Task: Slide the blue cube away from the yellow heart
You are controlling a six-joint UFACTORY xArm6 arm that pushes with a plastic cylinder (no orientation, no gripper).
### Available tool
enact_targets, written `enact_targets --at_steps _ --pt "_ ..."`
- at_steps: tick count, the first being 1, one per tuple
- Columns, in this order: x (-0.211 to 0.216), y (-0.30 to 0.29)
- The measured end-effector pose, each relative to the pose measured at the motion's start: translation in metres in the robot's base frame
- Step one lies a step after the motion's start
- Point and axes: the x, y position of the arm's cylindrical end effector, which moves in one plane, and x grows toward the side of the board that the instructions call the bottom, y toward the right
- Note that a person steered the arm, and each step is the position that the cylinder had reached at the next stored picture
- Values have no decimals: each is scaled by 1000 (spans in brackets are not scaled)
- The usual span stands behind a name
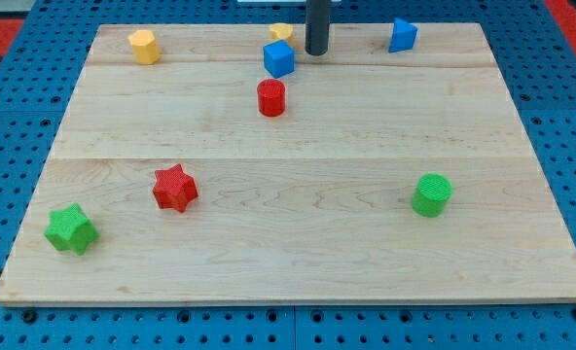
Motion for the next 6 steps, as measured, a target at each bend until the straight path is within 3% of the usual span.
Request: enact_targets --at_steps 3,4,6 --pt "14 -35" --pt "14 -110" --pt "-21 -132"
